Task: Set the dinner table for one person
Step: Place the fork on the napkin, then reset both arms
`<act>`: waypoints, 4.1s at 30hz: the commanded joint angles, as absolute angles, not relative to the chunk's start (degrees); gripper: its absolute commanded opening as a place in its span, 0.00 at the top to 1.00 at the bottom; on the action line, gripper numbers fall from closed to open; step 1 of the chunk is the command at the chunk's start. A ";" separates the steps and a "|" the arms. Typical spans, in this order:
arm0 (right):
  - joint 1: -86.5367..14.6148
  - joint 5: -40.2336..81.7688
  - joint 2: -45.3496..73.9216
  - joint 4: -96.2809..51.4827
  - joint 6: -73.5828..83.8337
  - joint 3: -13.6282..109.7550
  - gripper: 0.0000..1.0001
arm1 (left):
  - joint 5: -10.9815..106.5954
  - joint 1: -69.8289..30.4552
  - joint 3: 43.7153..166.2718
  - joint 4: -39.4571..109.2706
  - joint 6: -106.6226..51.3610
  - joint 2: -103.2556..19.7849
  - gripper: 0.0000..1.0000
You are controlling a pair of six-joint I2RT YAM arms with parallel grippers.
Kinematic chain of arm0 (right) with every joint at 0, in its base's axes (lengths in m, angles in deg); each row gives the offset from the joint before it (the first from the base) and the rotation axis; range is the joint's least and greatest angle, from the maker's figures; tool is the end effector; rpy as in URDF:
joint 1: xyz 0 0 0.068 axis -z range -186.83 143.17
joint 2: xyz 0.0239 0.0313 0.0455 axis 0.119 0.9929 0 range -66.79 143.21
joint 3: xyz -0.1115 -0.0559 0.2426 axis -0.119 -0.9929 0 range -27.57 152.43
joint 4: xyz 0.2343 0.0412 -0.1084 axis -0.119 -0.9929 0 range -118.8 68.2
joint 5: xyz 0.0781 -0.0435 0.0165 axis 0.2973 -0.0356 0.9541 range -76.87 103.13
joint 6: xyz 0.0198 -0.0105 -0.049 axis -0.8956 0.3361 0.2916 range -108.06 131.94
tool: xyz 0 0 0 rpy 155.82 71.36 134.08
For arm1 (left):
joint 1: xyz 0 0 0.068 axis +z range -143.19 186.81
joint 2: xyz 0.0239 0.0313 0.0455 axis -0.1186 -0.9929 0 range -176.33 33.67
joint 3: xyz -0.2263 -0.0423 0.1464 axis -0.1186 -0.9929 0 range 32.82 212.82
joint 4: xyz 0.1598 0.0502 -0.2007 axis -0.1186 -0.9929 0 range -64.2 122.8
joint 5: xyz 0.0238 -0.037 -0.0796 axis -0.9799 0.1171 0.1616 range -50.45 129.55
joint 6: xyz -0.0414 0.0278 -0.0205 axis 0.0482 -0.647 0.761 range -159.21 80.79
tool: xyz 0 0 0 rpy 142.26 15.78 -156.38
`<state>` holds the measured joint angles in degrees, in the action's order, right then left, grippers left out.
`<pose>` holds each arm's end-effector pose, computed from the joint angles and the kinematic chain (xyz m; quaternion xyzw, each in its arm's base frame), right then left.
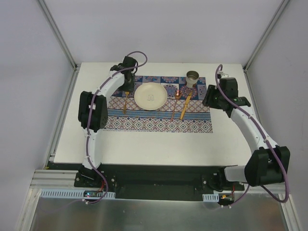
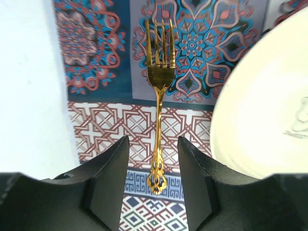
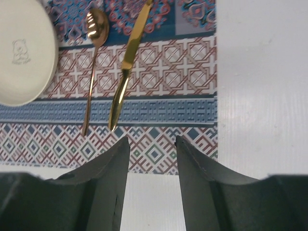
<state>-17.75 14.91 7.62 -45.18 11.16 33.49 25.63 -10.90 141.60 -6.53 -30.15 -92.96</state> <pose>0.2836 0.0559 0.3041 -0.0859 0.8897 0.0595 0.4445 0.4674 -0.1403 0.2161 0.0378 0.9521 0.0482 0.2996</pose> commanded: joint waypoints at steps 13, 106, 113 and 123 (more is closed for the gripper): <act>-2.88 18.23 26.47 -40.37 11.68 43.10 0.54 | 10.65 -11.56 114.86 11.50 -19.52 -60.31 0.51; -23.36 5.57 -21.27 -35.87 15.28 9.26 0.36 | 3.16 -13.84 60.77 46.34 -14.78 -12.74 0.30; -23.36 3.55 -22.23 -36.22 15.37 8.38 0.36 | 2.46 -13.84 60.16 46.86 -14.34 -13.09 0.30; -23.36 2.93 -22.24 -33.67 14.40 6.62 0.36 | 1.84 -13.84 60.51 47.31 -15.22 -14.49 0.30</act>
